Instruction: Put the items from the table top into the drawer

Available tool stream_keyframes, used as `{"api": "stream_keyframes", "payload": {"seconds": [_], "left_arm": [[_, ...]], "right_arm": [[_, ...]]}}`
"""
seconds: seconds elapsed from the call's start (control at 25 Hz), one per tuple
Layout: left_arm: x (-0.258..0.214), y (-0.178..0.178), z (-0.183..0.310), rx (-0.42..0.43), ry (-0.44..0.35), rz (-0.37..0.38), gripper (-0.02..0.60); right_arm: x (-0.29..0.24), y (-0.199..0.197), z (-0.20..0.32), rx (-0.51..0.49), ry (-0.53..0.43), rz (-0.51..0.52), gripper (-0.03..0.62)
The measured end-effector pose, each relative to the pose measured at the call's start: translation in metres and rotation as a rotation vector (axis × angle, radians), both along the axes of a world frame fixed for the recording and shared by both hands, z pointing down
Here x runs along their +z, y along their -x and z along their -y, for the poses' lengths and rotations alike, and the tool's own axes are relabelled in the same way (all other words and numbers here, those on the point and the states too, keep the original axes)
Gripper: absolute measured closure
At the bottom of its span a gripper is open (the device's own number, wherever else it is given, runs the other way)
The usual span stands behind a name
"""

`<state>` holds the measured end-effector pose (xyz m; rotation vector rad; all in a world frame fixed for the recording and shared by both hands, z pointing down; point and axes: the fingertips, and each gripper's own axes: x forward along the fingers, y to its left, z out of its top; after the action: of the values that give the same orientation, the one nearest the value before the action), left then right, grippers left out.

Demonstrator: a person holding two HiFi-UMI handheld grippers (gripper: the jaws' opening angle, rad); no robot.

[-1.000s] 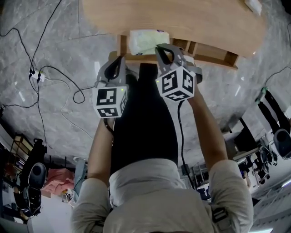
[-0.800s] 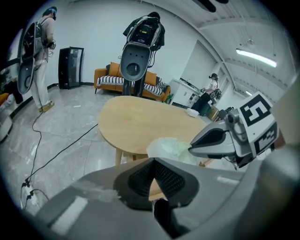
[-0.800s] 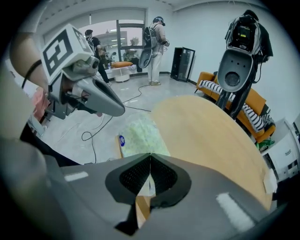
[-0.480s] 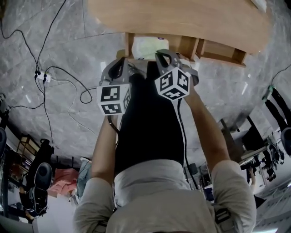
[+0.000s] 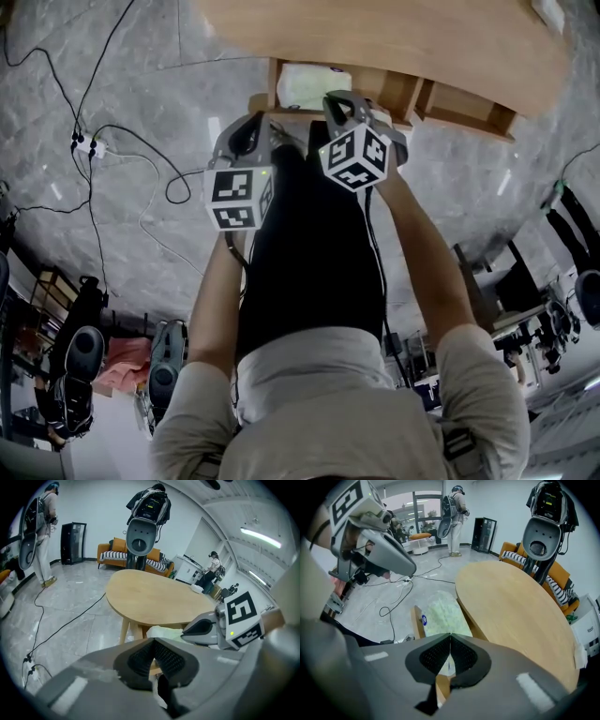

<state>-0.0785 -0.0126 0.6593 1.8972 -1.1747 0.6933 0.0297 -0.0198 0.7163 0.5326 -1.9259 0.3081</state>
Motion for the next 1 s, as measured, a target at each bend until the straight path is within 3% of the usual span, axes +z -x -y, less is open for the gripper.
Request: {"api": "stream_keyframes", "payload": {"seconds": [0.76,1.0], "left_arm": [[0.013,-0.010,-0.012,0.019,0.019,-0.007,0.563],[0.013,-0.012,-0.009,0.033,0.018,-0.008,0.563]], "right_arm": [[0.036,0.000,-0.002,0.004,0.012,0.011,0.586],[0.049,0.005,-0.003,-0.045,0.000,-0.019,0.586]]}}
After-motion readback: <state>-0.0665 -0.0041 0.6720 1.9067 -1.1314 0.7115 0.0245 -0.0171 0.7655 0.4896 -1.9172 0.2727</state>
